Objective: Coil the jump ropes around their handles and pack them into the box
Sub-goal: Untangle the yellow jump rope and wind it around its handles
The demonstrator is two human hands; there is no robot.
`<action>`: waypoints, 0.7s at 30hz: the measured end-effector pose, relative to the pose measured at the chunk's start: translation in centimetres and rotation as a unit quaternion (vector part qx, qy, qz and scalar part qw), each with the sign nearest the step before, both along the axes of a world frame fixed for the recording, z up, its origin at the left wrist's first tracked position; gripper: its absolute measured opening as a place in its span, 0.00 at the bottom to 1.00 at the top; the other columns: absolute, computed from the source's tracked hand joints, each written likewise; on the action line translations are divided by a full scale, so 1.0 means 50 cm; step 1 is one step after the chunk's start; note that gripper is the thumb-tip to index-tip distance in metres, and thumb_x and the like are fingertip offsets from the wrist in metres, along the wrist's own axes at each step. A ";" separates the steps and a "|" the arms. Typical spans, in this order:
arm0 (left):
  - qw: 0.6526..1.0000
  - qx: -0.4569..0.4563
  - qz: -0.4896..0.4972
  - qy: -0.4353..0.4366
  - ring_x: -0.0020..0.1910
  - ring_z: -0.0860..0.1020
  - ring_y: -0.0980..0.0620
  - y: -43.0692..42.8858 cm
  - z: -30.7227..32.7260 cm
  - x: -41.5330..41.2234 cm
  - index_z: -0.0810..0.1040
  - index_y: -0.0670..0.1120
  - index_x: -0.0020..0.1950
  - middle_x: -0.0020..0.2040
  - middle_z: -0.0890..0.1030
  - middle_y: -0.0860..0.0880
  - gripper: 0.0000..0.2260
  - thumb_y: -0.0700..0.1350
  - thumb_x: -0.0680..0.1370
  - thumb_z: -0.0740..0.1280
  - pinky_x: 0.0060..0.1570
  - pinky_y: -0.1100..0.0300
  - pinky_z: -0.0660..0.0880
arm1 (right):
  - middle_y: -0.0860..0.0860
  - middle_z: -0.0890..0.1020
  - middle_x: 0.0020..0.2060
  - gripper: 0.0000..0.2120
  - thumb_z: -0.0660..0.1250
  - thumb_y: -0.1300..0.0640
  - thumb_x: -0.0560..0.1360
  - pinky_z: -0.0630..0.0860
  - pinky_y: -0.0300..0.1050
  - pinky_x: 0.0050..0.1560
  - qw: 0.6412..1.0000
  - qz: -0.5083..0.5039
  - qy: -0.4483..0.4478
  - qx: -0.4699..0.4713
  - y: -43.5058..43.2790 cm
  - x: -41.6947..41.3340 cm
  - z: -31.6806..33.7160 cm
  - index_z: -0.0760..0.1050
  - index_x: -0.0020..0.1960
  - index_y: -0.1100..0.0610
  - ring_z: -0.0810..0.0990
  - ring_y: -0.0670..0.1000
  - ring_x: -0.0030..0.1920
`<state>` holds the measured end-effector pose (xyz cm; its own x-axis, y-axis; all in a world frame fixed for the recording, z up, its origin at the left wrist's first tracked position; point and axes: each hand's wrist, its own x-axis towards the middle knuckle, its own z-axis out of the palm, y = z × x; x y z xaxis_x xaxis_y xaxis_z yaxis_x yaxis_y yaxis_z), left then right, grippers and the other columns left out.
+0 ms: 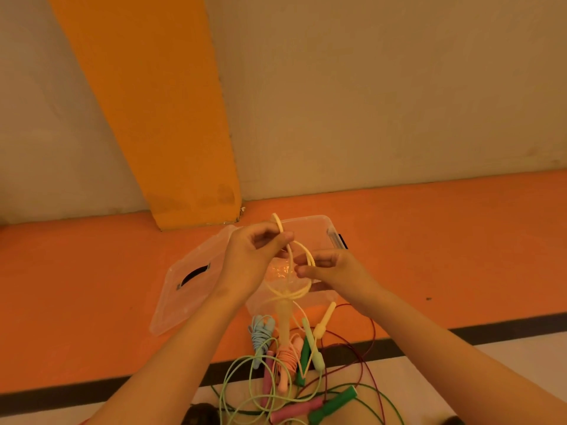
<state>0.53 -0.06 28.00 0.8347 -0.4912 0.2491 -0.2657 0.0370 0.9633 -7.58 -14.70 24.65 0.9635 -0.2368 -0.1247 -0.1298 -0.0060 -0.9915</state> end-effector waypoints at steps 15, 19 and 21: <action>0.994 -0.077 0.004 0.079 0.40 0.82 0.53 0.019 0.017 0.004 0.79 0.40 0.44 0.42 0.82 0.43 0.03 0.37 0.77 0.66 0.42 0.63 0.79 | 0.62 0.83 0.46 0.06 0.69 0.63 0.74 0.77 0.36 0.34 0.999 0.039 -0.013 -0.018 0.025 0.000 -0.003 0.82 0.49 0.59 0.78 0.49 0.40; 0.997 -0.003 -0.016 0.072 0.51 0.82 0.47 0.016 -0.002 0.003 0.78 0.42 0.57 0.50 0.83 0.45 0.12 0.37 0.74 0.70 0.51 0.58 0.79 | 0.53 0.81 0.38 0.05 0.68 0.63 0.74 0.76 0.37 0.34 0.997 0.014 -0.035 0.060 0.027 0.001 0.009 0.81 0.49 0.62 0.78 0.45 0.37; 0.997 0.072 -0.016 0.014 0.55 0.80 0.53 0.017 -0.009 -0.002 0.77 0.47 0.60 0.55 0.81 0.52 0.18 0.42 0.71 0.75 0.54 0.62 0.77 | 0.51 0.81 0.35 0.04 0.69 0.62 0.74 0.76 0.38 0.34 0.995 -0.001 -0.048 0.092 0.025 0.001 0.018 0.82 0.46 0.59 0.78 0.46 0.36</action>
